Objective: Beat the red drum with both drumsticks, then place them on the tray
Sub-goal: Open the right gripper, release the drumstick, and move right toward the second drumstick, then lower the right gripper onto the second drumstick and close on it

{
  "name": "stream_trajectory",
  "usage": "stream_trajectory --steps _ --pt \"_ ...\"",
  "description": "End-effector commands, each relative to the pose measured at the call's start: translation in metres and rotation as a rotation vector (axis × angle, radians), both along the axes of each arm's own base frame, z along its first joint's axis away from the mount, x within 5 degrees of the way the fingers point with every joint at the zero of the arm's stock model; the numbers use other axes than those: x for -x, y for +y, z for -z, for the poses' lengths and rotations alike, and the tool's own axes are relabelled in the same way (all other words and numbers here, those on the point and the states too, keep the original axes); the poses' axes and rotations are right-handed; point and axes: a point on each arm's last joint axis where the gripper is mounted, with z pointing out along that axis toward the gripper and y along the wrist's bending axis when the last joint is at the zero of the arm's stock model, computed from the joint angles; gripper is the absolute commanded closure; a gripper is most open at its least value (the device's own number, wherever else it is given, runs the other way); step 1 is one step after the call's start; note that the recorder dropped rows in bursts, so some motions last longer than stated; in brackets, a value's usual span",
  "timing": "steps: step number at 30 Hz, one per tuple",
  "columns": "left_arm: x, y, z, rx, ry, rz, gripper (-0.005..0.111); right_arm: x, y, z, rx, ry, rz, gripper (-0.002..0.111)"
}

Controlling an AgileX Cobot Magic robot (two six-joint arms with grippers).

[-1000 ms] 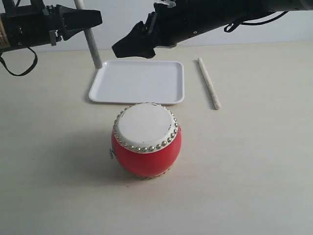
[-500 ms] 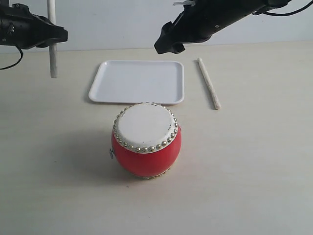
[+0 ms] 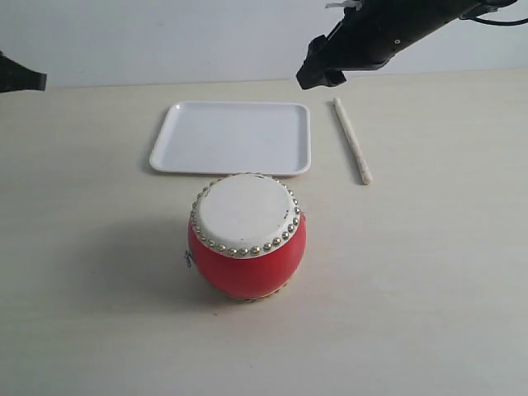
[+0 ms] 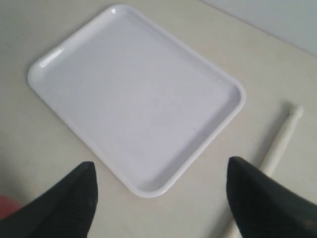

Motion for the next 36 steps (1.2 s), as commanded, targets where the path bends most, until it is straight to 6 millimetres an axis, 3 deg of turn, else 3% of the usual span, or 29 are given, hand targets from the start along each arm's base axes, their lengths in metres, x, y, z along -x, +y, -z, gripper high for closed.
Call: stream_trajectory --steps 1,6,13,18,21,25,36 --pt "0.010 -0.004 0.000 -0.081 0.241 0.017 0.107 0.001 -0.008 -0.002 0.071 0.003 0.032 0.040" --pt "0.024 -0.035 -0.007 0.113 0.552 0.212 0.107 0.002 -0.014 0.002 0.117 0.044 0.088 0.040" --pt "0.032 -0.076 -0.011 0.117 0.588 0.356 0.107 0.005 -0.022 0.005 0.185 0.120 0.178 0.042" --pt "0.037 -0.102 -0.017 0.094 0.574 0.432 0.107 -0.009 -0.024 -0.005 0.236 0.207 0.276 0.045" --pt "0.038 -0.108 -0.018 0.085 0.566 0.452 0.107 -0.022 -0.022 -0.008 0.253 0.271 0.309 0.045" --pt "0.038 -0.109 -0.018 0.083 0.565 0.454 0.107 -0.036 -0.017 0.007 0.274 0.383 0.356 0.045" --pt "0.037 -0.110 -0.018 0.082 0.547 0.458 0.107 -0.061 -0.015 0.069 0.338 0.470 0.441 0.048"
